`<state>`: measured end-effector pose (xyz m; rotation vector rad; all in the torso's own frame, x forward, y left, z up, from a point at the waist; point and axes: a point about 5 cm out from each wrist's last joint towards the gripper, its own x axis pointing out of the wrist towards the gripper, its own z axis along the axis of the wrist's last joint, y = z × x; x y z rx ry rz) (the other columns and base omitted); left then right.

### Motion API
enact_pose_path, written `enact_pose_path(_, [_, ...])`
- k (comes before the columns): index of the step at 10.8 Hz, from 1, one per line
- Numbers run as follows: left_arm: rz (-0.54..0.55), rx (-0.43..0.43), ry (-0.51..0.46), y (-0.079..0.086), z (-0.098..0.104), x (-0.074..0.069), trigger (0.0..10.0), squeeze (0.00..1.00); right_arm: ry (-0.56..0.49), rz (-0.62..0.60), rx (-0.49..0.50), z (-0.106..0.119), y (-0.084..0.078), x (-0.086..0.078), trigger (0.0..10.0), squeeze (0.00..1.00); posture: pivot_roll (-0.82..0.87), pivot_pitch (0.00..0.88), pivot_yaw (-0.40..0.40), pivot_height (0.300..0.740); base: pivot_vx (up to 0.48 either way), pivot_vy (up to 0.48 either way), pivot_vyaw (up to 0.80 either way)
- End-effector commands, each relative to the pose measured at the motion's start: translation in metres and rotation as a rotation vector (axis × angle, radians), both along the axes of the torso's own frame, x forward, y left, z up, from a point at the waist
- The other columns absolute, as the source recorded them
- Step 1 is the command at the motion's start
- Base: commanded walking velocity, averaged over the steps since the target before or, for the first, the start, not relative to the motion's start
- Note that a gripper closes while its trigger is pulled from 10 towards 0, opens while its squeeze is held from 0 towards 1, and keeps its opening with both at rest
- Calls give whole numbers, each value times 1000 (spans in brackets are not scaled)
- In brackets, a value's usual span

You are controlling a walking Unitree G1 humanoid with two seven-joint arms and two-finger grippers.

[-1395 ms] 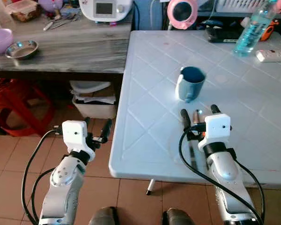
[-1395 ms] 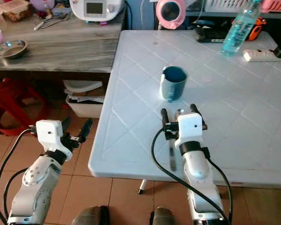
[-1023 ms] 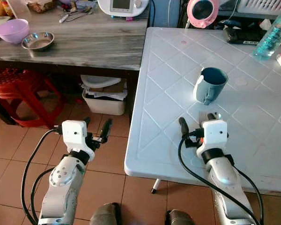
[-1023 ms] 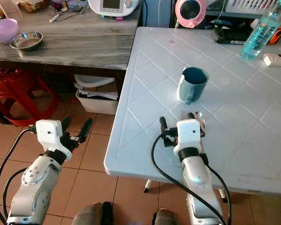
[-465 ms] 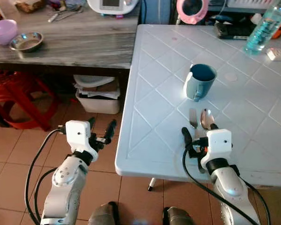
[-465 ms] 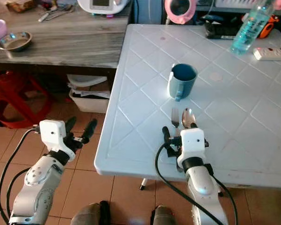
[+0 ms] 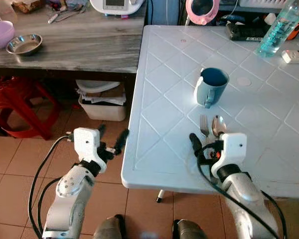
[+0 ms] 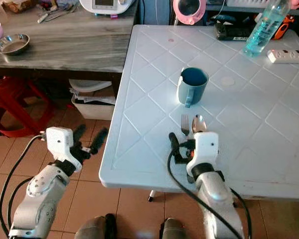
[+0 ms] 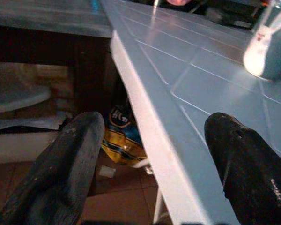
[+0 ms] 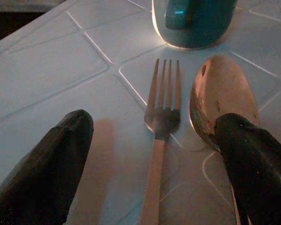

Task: Setting the table

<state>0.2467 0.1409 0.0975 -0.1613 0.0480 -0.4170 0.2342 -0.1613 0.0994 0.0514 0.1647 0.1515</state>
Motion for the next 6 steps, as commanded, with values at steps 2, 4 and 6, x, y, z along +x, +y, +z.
enact_pose_path(2, [-49, -5, -6, -3, 3, -2, 10000, 0, 139, 60, 54, -18, 7, -8, 10000, 0, -78, 142, 39, 740, 0, 0, 0])
enact_pose_path(4, [-132, 10, -9, -9, 3, -7, 10000, 0, 239, 113, -8, -25, 8, -13, 10000, 0, -82, 142, 34, 740, 0, 0, 0])
enact_pose_path(6, [-127, 4, -7, -9, 2, -7, 10000, 0, 275, 28, -6, -29, -5, -18, 10000, 0, -86, 146, 30, 740, 0, 0, 0])
